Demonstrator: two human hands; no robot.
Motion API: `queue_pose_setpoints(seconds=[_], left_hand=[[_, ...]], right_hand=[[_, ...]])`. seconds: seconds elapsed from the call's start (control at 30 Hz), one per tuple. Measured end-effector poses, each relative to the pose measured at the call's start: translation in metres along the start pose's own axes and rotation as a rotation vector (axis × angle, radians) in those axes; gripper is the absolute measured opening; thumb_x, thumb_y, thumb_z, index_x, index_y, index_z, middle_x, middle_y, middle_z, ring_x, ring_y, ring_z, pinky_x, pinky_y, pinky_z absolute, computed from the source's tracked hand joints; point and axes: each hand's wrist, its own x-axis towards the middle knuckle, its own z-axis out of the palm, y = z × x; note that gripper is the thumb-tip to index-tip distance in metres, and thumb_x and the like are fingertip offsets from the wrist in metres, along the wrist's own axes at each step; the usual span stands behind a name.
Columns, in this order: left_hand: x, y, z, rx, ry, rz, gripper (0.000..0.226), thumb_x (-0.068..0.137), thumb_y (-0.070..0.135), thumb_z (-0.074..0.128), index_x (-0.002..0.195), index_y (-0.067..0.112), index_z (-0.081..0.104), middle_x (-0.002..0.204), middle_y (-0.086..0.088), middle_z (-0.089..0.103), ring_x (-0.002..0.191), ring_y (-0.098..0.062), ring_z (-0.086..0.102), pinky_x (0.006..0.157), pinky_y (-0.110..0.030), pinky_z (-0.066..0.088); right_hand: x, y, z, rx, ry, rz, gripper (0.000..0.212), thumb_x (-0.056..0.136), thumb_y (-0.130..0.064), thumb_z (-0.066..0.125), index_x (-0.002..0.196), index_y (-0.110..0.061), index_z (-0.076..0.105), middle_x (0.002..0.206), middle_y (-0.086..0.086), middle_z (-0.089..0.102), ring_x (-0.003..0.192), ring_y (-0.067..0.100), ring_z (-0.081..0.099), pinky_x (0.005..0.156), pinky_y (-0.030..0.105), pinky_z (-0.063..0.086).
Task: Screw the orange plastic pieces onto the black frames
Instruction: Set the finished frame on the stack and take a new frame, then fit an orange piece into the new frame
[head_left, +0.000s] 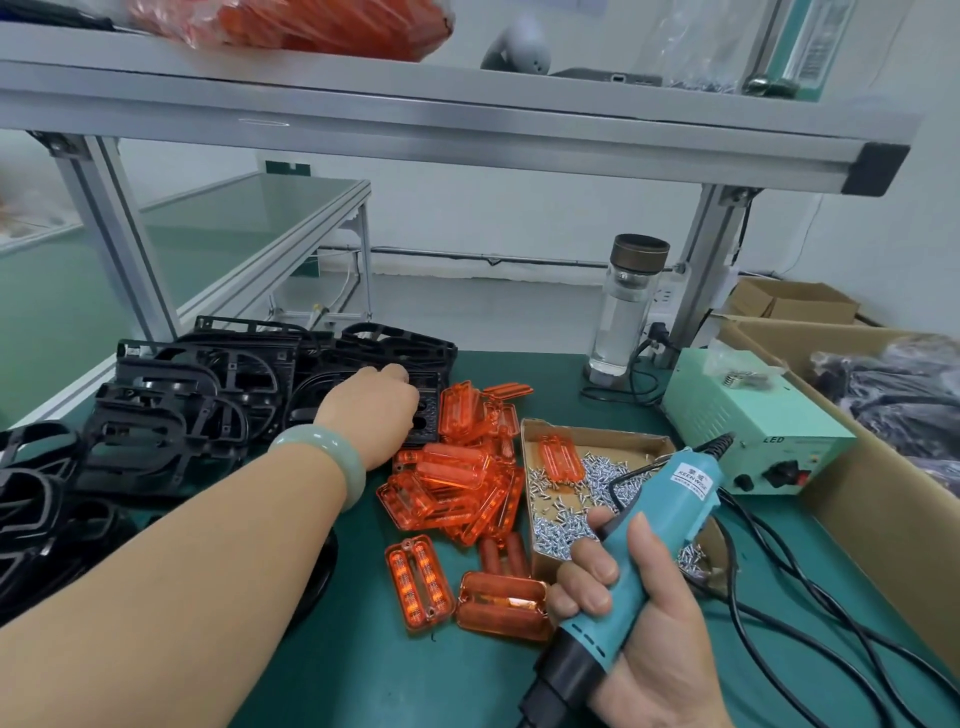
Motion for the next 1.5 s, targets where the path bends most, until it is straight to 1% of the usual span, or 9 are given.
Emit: queue_pose_setpoints(seconds=[0.27,0.53,0.8,0.97,1.07,1.13,1.23,1.43,1.5], left_hand=[[-0.001,-0.005,0.005,-0.120,-0.018,-0.090,0.045,0.088,0.035,0.062,0.128,0.017,0.053,0.128,-0.006,0.038,0.114,-0.028,0.040,0.095,-0.041,0.046],[0.001,-0.015,0.006,-0.131,-0.052,-0.018,0.049,0.083,0.032,0.068,0.129,0.019,0.054,0.126,-0.001,0.034,0.114,-0.023,0.036,0.099,-0.037,0.043],[-0.012,-0.019,0.001,-0.005,0.144,-0.072,0.045,0.084,0.033,0.064,0.124,0.016,0.054,0.128,0.000,0.035,0.113,-0.022,0.041,0.079,-0.035,0.052],[-0.024,-0.029,-0.018,-0.485,0.488,-0.152,0.048,0.076,0.024,0.074,0.121,0.012,0.059,0.137,-0.002,0.042,0.121,-0.025,0.046,0.102,-0.039,0.041],[-0.047,-0.021,-0.032,-0.978,0.640,-0.199,0.029,0.076,0.013,0.075,0.099,0.026,0.063,0.114,0.014,0.063,0.104,-0.011,0.060,0.087,-0.020,0.046],[-0.071,-0.005,-0.038,-1.521,0.567,-0.122,0.032,0.072,0.004,0.077,0.091,0.027,0.064,0.092,0.015,0.072,0.090,-0.006,0.067,0.073,-0.015,0.051],[-0.108,0.021,-0.031,-2.141,0.332,0.102,0.039,0.059,0.013,0.085,0.094,0.017,0.069,0.089,-0.002,0.073,0.084,-0.016,0.070,0.068,-0.024,0.056],[-0.151,0.056,-0.014,-2.529,0.033,0.228,0.054,0.063,0.010,0.086,0.113,0.006,0.066,0.117,-0.019,0.064,0.107,-0.034,0.062,0.086,-0.041,0.054],[-0.158,0.049,-0.015,-2.660,-0.114,0.404,0.050,0.084,0.014,0.068,0.128,-0.005,0.051,0.134,-0.027,0.049,0.125,-0.044,0.046,0.107,-0.056,0.034]], right_hand=[[0.000,0.001,0.001,0.003,0.002,-0.001,0.073,0.025,-0.027,0.101,0.085,-0.010,0.063,0.055,0.000,0.038,0.036,0.011,0.039,0.037,0.027,0.042],[0.002,0.001,0.002,-0.004,0.006,-0.019,0.066,0.022,-0.027,0.101,0.076,-0.010,0.069,0.053,0.001,0.037,0.034,0.012,0.038,0.036,0.027,0.041],[0.002,0.000,0.001,-0.016,0.001,-0.019,0.070,0.021,-0.028,0.101,0.078,-0.008,0.067,0.053,0.001,0.037,0.034,0.012,0.038,0.035,0.028,0.041],[0.001,0.000,-0.001,-0.023,-0.017,-0.001,0.064,0.023,-0.027,0.101,0.076,-0.009,0.069,0.054,0.001,0.037,0.035,0.012,0.039,0.037,0.028,0.041],[0.000,0.000,-0.001,-0.009,-0.041,0.018,0.065,0.024,-0.026,0.101,0.078,-0.009,0.069,0.054,0.001,0.038,0.035,0.012,0.039,0.037,0.028,0.041],[-0.002,0.000,-0.001,-0.004,-0.057,0.032,0.066,0.025,-0.025,0.101,0.080,-0.010,0.068,0.054,0.000,0.038,0.035,0.011,0.039,0.037,0.027,0.041],[-0.005,0.000,-0.001,0.030,-0.104,0.064,0.063,0.031,-0.024,0.101,0.083,-0.010,0.068,0.055,0.000,0.038,0.036,0.012,0.040,0.038,0.028,0.041],[-0.010,-0.003,-0.008,0.199,-0.351,0.203,0.028,0.083,-0.022,0.077,0.102,-0.003,0.069,0.064,0.006,0.055,0.049,0.014,0.046,0.058,0.031,0.047],[-0.010,-0.007,-0.009,0.205,-0.353,0.225,0.028,0.091,-0.023,0.066,0.107,0.000,0.068,0.069,0.008,0.059,0.054,0.016,0.054,0.063,0.031,0.047]])
